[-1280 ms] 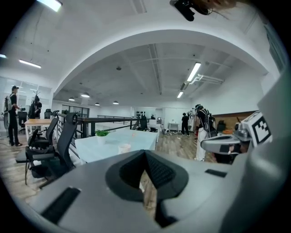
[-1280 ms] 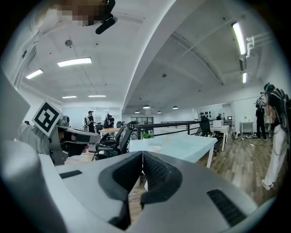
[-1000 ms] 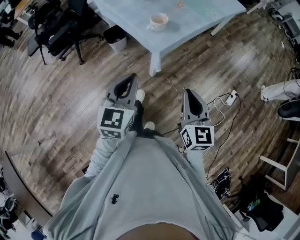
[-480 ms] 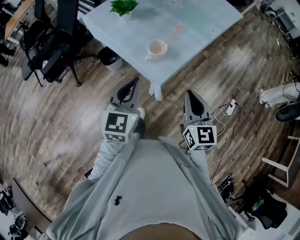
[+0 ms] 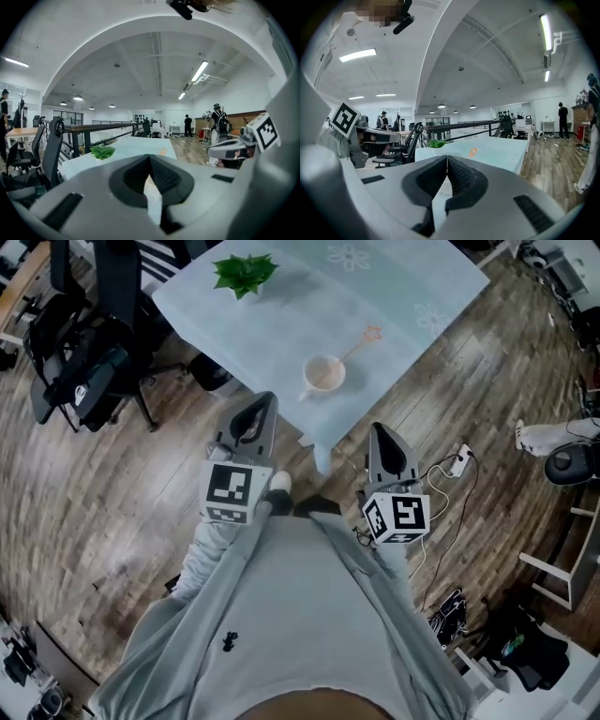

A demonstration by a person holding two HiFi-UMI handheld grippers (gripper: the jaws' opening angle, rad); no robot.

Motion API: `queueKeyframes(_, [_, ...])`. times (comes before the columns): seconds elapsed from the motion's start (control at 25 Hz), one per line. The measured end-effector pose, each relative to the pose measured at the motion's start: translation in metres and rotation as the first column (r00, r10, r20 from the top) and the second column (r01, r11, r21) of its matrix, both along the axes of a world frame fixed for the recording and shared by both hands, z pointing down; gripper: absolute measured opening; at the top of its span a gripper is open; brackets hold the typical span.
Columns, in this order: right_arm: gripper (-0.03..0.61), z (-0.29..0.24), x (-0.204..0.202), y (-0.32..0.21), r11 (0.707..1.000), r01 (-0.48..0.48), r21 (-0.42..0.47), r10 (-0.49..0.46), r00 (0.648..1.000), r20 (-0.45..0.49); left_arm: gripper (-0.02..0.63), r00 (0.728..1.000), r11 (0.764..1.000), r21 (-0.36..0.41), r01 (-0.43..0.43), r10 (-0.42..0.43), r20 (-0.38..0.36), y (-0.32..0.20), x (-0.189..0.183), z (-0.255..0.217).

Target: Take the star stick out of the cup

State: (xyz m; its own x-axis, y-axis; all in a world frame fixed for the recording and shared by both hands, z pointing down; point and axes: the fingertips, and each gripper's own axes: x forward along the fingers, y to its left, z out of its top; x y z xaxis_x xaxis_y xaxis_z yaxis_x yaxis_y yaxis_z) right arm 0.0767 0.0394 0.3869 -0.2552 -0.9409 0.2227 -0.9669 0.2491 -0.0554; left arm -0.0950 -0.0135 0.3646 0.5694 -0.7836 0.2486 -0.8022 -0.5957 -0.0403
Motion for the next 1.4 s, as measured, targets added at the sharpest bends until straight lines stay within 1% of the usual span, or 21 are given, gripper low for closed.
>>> queueKeyframes(0.2, [0.017,0.007,0.0,-0.02,1.0,-0.01,-0.028,0.01,1.0,-0.002,0.02,1.0,0.999,-0.04,-0.009,0.009,-0.004,-0.019,-0.002,0.013])
queueKeyframes(0.4, [0.017,0.012,0.014,-0.047,0.999,-0.011,-0.044,0.011,1.0,-0.001,0.02,1.0,0.998,-0.063,-0.015,0.015,0.001,-0.044,0.016,0.023])
queueKeyframes(0.56, [0.017,0.011,0.025,-0.08,0.999,0.027,-0.036,-0.027,1.0,-0.003,0.02,1.0,0.999,-0.052,0.005,-0.005,-0.004,-0.076,0.033,0.02])
queueKeyframes(0.76, [0.017,0.002,0.043,-0.127,0.996,0.085,-0.017,-0.085,0.996,-0.009,0.02,0.999,0.999,-0.02,0.034,-0.034,-0.007,-0.121,0.059,0.007])
queueKeyframes(1.0, [0.017,-0.001,0.059,-0.162,0.988,0.156,-0.018,-0.156,0.988,-0.002,0.02,0.997,0.997,-0.017,0.081,-0.081,-0.002,-0.151,0.082,0.002])
queueKeyframes(1.12, [0.015,0.002,0.063,-0.172,0.982,0.187,-0.027,-0.187,0.982,0.004,0.02,0.995,0.994,-0.02,0.104,-0.104,0.003,-0.159,0.085,0.003])
queueKeyframes(1.24, [0.017,0.005,0.064,-0.179,0.98,0.197,-0.034,-0.197,0.98,0.009,0.02,0.993,0.992,-0.032,0.122,-0.122,0.004,-0.165,0.084,0.007])
queueKeyframes(1.4, [0.017,0.008,0.058,-0.184,0.98,0.195,-0.044,-0.194,0.981,0.022,0.02,0.993,0.993,-0.03,0.115,-0.115,0.014,-0.172,0.08,0.005])
